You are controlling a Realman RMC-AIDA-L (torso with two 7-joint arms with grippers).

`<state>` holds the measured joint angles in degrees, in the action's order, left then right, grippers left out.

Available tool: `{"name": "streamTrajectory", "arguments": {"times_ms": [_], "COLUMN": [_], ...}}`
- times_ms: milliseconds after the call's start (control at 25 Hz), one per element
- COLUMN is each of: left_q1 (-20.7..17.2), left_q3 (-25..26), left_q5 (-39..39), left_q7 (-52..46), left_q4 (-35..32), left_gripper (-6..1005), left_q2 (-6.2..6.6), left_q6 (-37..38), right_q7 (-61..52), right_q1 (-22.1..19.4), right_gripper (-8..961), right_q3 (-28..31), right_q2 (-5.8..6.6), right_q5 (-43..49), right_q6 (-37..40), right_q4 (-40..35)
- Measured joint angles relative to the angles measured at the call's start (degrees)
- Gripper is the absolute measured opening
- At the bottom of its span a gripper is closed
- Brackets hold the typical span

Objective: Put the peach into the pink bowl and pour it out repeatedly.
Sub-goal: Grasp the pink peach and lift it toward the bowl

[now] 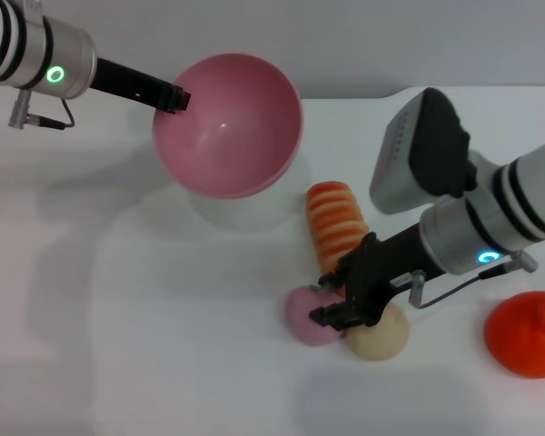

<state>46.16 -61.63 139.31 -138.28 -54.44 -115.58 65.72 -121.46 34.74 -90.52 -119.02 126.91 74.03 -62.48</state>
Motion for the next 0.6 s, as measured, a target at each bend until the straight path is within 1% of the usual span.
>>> {"name": "streamTrajectory", "arguments": {"times_ms": [320, 480, 600], "left_q1": [-0.78, -0.94, -1.11], "left_q3": [0.40, 0.30, 0.23], "left_q5": [0.01, 0.01, 0.00], "left_q7": [0.25, 0.55, 0.60], "left_q4": [-0.08, -0.08, -0.08], "left_gripper": [45, 45, 45], "left_q2": [0.09, 0.10, 0.10], "left_q6": [0.28, 0.20, 0.06], "right_q7": [-2.05, -2.26, -2.28], "right_q1": [0.82, -0.03, -0.28], "right_gripper": [468, 393, 338], "right_q3": [-4.77, -7.02, -7.45], "right_q2": [-0.22, -0.23, -0.20], "right_q5": [-0.21, 0.00, 0.04], "right_q6": [-3.68, -5.86, -6.23], "right_q4": [1.69, 1.02, 0.86]}}
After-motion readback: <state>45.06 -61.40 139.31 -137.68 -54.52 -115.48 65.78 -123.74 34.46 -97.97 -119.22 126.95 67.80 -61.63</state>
